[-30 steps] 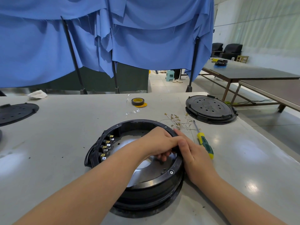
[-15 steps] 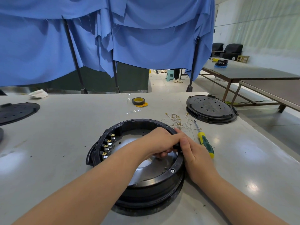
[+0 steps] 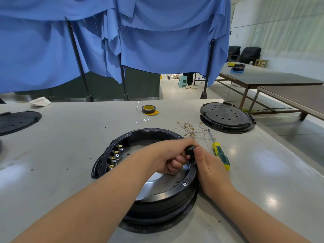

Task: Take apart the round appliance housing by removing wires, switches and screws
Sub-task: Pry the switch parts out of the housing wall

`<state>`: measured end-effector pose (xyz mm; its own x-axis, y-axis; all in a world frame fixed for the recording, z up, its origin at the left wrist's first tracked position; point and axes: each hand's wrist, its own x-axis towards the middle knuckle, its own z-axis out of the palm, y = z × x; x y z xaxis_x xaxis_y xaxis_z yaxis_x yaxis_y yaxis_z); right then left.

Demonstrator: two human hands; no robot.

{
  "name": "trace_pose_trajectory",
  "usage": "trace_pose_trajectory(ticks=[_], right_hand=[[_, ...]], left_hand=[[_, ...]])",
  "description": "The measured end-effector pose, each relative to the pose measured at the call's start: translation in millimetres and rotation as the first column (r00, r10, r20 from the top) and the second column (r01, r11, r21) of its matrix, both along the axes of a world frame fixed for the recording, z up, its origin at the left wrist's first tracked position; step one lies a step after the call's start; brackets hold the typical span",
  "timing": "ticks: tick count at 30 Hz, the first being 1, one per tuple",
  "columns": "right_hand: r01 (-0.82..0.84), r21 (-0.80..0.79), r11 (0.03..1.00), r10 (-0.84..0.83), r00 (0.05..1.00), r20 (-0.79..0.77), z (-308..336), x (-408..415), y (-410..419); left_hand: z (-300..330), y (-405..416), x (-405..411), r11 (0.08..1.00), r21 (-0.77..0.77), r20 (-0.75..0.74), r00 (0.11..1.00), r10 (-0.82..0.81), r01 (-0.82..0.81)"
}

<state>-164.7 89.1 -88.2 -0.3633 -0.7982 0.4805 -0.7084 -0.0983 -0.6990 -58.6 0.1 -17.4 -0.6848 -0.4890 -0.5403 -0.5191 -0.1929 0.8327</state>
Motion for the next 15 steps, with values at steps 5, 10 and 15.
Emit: trace_pose_trajectory(ticks=[5, 10, 15], right_hand=[[-0.023, -0.011, 1.000, 0.023, 1.000, 0.006, -0.7, -1.2, 0.0], [-0.126, 0.009, 0.992, 0.125, 0.989, 0.082, 5.8, 0.2, 2.2], [-0.120, -0.128, 0.985, 0.128, 0.990, 0.054, 13.2, -5.3, 3.6]], left_hand=[[1.6, -1.0, 2.7, 0.997, 0.073, -0.010, 1.000, -0.029, 0.029], [1.7, -2.5, 5.2, 0.995, 0.092, -0.030, 0.999, -0.040, 0.042], [2.3, -6.5, 6.1, 0.989, 0.144, -0.024, 1.000, -0.017, 0.020]])
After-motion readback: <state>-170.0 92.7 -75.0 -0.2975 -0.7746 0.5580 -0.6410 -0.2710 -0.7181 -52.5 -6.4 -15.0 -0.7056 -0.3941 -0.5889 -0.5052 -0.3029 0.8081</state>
